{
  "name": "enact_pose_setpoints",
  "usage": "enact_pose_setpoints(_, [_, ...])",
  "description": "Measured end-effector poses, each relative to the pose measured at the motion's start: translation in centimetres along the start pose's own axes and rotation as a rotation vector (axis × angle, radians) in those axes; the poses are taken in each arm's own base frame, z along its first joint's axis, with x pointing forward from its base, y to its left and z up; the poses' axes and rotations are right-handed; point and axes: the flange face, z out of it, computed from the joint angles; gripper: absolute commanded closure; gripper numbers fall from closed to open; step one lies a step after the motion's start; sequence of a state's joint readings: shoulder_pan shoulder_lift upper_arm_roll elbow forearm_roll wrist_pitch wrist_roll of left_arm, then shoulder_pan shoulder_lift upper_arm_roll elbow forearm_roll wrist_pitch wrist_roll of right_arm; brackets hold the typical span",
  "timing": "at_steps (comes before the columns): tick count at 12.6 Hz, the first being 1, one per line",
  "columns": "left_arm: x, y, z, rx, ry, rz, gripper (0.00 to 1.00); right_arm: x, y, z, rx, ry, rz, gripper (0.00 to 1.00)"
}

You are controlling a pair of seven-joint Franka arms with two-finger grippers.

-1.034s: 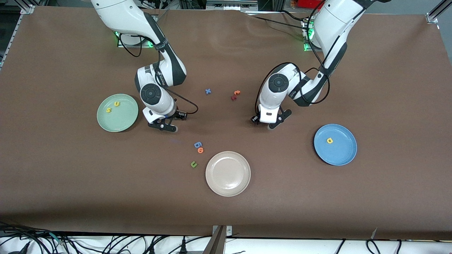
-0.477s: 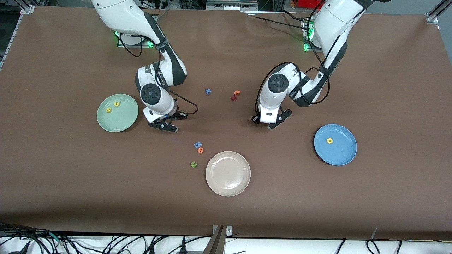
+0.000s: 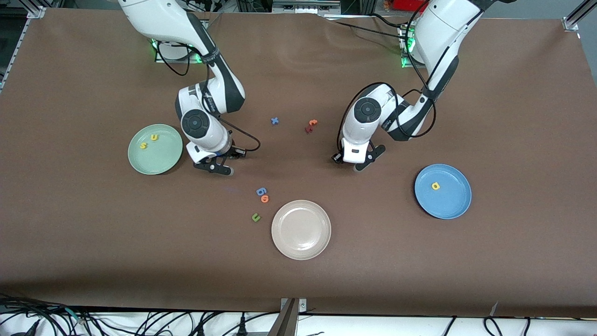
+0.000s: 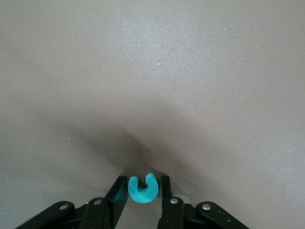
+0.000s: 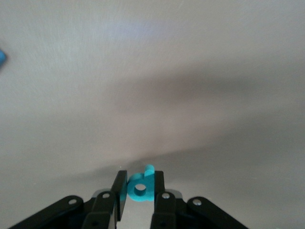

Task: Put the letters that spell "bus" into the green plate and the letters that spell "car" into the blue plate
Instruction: 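Grasp the teal d with the right gripper while the left gripper grasps the c, then drop the teal d in the green plate while the left gripper carries the c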

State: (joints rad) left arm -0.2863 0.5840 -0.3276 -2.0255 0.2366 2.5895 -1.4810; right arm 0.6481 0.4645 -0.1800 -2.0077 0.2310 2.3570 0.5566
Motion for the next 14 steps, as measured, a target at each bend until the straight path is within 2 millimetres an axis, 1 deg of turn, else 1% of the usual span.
enact_pose_setpoints(1, [0.0,0.0,0.0,0.0,0.0,0.0,0.7,0.8,1.3,-1.9,-0.003,-0.009,0.025,0.89])
enact_pose_setpoints(2, [0.0,0.0,0.0,0.0,0.0,0.0,0.72,1.7,3.1,-3.8,-0.009,-0.022,0.049,0.89])
enact_pose_setpoints(4, [0.0,0.1,-0.1,-0.001,0.001,0.0,0.75,3.6,7.6,-7.0,-0.022,-0.05,0.076,0.88])
enact_pose_setpoints(5, [0.0,0.1,-0.1,0.0,0.001,0.0,0.75,4.5,10.1,-8.0,-0.027,-0.066,0.079,0.88])
enact_pose_setpoints(6, [0.0,0.1,-0.1,0.0,0.001,0.0,0.76,5.3,12.5,-8.5,-0.034,-0.083,0.076,0.88])
enact_pose_setpoints(7, [0.0,0.1,-0.1,0.0,0.001,0.0,0.76,5.9,14.6,-8.5,-0.042,-0.101,0.068,0.88])
enact_pose_setpoints(8, [0.0,0.1,-0.1,0.001,0.001,0.0,0.77,6.1,16.4,-7.9,-0.049,-0.116,0.051,0.88])
enact_pose_setpoints(10, [0.0,0.1,-0.1,0.004,0.001,0.0,0.79,5.9,19.5,-5.7,-0.064,-0.147,0.011,0.88])
enact_pose_setpoints(12, [0.0,0.2,-0.1,0.006,0.001,0.0,0.79,5.2,21.6,-2.8,-0.074,-0.124,-0.02,0.87])
enact_pose_setpoints(13, [0.0,0.2,-0.1,0.009,0.001,0.0,0.79,4.7,22.4,-1.2,-0.082,-0.104,-0.032,0.84])
enact_pose_setpoints(14, [0.1,0.2,-0.1,0.011,0.001,0.002,0.79,4.3,22.9,0.2,-0.092,-0.094,-0.041,0.79])
